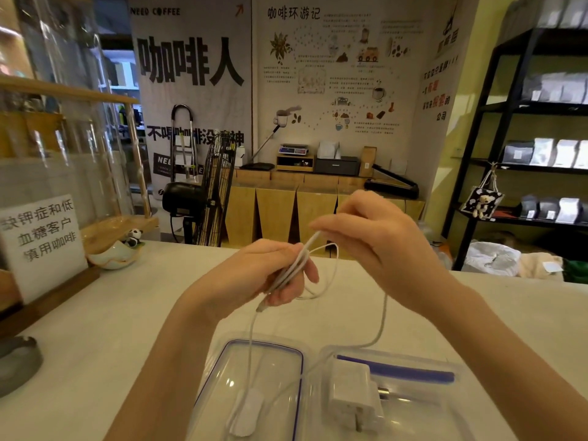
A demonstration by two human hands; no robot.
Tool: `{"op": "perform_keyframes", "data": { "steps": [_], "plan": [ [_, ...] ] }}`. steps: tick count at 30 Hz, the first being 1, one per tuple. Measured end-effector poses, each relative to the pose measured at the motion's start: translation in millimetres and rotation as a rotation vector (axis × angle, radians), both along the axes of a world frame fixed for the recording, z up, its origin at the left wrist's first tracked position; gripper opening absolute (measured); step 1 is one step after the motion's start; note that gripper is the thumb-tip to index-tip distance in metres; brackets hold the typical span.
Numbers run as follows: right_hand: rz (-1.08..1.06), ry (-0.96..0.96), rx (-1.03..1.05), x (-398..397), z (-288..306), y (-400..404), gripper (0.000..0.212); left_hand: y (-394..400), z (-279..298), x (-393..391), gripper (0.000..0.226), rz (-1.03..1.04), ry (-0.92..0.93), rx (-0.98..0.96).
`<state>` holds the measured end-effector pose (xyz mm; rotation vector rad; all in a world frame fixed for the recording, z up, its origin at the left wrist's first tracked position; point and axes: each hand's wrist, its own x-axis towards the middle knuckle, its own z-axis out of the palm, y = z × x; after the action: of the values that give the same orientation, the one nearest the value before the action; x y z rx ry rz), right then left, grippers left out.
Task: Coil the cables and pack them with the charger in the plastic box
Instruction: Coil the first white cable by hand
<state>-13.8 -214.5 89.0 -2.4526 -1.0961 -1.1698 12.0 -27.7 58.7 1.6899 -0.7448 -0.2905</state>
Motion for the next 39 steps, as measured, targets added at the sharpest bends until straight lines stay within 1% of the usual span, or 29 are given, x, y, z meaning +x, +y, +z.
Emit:
{"op": "perform_keyframes", "data": {
  "steps": [2,4,5,6,8,9,11,14,16,17,19,21,24,26,28,31,33,34,35,36,38,39],
  "plan": [
    [0.028,-0.015,0.028,7,1,-1,0.031,5,2,-1,0.041,-0.193,0.153,-0.147],
    [0.046,-0.028,0.063,12,-4,2,0.032,10,4,1,0.042,-0.458,0.320,-0.322],
    [0.060,0.000,0.108,14,-7,5,0.032,12,4,3,0.044,-0.597,0.395,-0.417],
    [0.081,0.063,0.176,16,-10,8,0.032,13,6,3,0.047,-0.699,0.455,-0.515],
    [0.136,0.274,0.334,18,-17,13,0.031,12,10,1,0.045,-0.791,0.516,-0.710],
    [0.169,0.404,0.395,18,-21,17,0.028,11,12,-1,0.043,-0.816,0.534,-0.808],
    [0.226,0.655,0.445,12,-32,25,0.026,13,16,-3,0.039,-0.830,0.548,-0.991],
    [0.320,0.948,0.454,-4,-44,38,0.027,19,15,2,0.039,-0.754,0.533,-1.153],
    [0.336,1.029,0.394,-14,-49,44,0.030,19,14,4,0.044,-0.636,0.485,-1.190],
    [0.312,1.012,0.332,-19,-49,47,0.034,16,13,4,0.046,-0.517,0.441,-1.195],
    [0.220,0.900,0.145,-26,-47,50,0.039,11,14,2,0.045,-0.171,0.268,-1.158],
    [0.137,0.800,-0.009,-32,-45,51,0.043,6,17,-1,0.042,0.116,0.066,-1.050],
    [0.088,0.736,-0.058,-38,-39,51,0.039,5,15,1,0.036,0.329,-0.142,-0.845],
    [0.053,0.676,-0.085,-41,-32,49,0.034,4,10,3,0.029,0.468,-0.301,-0.637],
    [0.032,0.613,-0.094,-45,-23,47,0.031,3,4,7,0.024,0.541,-0.396,-0.428],
    [0.030,0.552,-0.092,-48,-14,47,0.034,-2,-5,9,0.024,0.520,-0.420,-0.142],
    [0.061,0.564,-0.064,-46,-9,46,0.030,-4,-7,8,0.026,0.414,-0.386,0.025],
    [0.100,0.576,-0.009,-43,-6,44,0.027,-3,-6,7,0.031,0.326,-0.349,0.072],
    [0.149,0.595,0.087,-40,-5,41,0.025,-1,-4,6,0.037,0.236,-0.292,0.086],
    [0.201,0.623,0.208,-36,-4,37,0.022,2,-2,4,0.042,0.145,-0.203,0.061],
    [0.308,0.700,0.442,-27,-1,30,0.015,12,2,2,0.042,-0.043,-0.004,-0.054],
    [0.359,0.741,0.535,-24,1,28,0.013,17,3,3,0.041,-0.143,0.064,-0.090]
  ]
}}
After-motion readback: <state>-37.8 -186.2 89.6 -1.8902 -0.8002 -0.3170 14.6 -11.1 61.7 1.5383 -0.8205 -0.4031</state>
